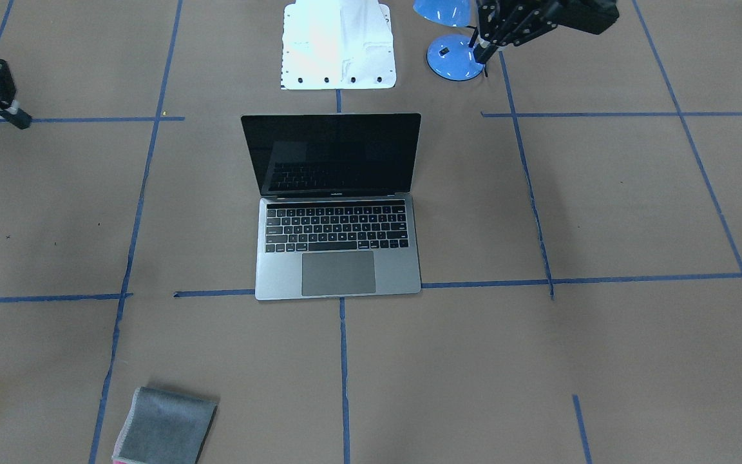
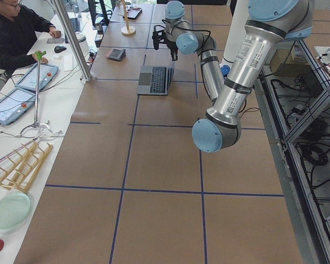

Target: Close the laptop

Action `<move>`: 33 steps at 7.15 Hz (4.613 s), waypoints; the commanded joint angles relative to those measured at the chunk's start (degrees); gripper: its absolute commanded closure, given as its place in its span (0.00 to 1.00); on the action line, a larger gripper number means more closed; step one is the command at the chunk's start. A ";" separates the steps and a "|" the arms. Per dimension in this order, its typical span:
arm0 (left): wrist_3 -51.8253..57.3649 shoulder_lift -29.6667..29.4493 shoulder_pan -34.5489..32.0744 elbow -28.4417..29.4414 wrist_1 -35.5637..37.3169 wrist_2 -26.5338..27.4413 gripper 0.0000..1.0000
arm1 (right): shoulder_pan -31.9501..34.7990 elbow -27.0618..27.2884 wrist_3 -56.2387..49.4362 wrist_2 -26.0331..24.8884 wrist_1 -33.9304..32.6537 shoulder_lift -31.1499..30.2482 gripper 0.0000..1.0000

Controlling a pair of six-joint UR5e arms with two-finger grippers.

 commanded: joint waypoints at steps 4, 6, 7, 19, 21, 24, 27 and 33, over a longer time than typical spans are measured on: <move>-8.19 -3.83 25.49 -0.43 -0.01 24.53 1.00 | -40.47 -0.72 23.16 -42.34 8.49 11.21 1.00; -6.71 -4.09 27.10 2.62 -0.19 27.10 1.00 | -42.90 -5.19 23.34 -45.67 8.39 16.49 0.99; -3.91 -5.05 27.10 5.52 -0.19 29.64 1.00 | -42.99 -5.82 23.34 -46.89 8.39 17.38 0.99; 2.79 -12.71 13.75 28.29 -15.72 30.28 1.00 | -27.36 -21.96 22.03 -41.98 8.66 32.22 1.00; 3.93 -15.15 11.21 36.17 -19.85 27.75 1.00 | -25.68 -26.64 21.15 -41.63 8.66 35.74 1.00; 5.61 -16.84 9.97 45.87 -26.81 27.38 1.00 | -25.50 -31.82 20.88 -41.63 8.66 37.85 1.00; 6.75 -18.68 9.26 50.09 -27.26 27.38 1.00 | -24.71 -41.04 20.00 -40.32 8.75 42.95 1.00; 6.67 -19.21 8.73 59.07 -34.90 25.35 1.00 | -14.26 -37.47 19.56 -22.40 8.22 43.58 0.76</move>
